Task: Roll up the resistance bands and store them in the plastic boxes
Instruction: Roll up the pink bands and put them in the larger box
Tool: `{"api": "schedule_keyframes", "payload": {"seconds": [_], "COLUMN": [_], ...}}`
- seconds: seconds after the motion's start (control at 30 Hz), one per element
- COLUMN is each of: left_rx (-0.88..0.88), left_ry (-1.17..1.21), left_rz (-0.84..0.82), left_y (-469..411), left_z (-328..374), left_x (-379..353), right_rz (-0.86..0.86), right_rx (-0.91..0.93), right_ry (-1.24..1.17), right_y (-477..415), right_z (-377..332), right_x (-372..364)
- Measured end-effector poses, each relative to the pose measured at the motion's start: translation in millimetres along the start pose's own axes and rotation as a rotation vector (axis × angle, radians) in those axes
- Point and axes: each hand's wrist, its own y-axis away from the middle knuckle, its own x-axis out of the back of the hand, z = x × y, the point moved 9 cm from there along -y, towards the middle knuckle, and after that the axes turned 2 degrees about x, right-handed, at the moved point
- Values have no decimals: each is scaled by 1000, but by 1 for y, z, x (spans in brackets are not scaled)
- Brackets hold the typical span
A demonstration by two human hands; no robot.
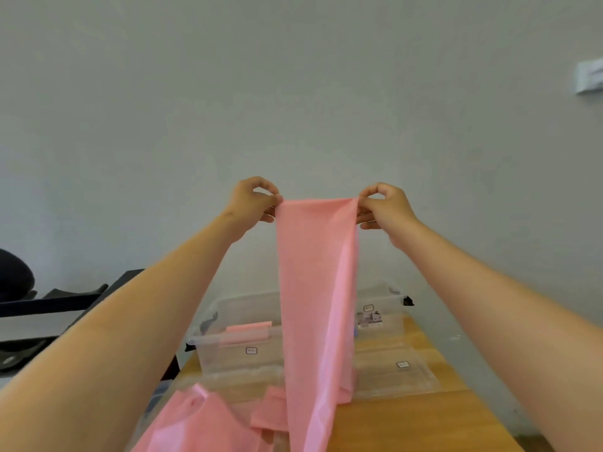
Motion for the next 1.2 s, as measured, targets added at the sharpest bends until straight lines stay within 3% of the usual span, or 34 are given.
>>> {"api": "schedule_keyframes", "payload": {"seconds": [0.33,0.47,0.7,0.8,0.9,1.03,1.2], "left_rx": [-88,-28,241,415,434,416,419], "left_ry": [206,196,19,-171,-366,-390,-587], "left_rz": [-29,-52,-144,-302,-489,-701,-977], "left_y": [-23,-21,10,44,81,137,198], "left_z": [61,32,-125,-201,-244,-263,-285], "left_x": [10,-1,-40,-66,-92,-130,-162], "right_rz": [16,-78,-225,-405,-559,-852,-1073], "right_rx": [23,31,-138,-306,-319,-462,-448], "right_ry": [-287,-64,530,775,953,778,825], "right_y": [-33,-30,4,38,71,126,181], "right_z": [-62,-41,98,166,202,243,271], "right_x": [5,-10,-36,-49,-57,-73,-86]}}
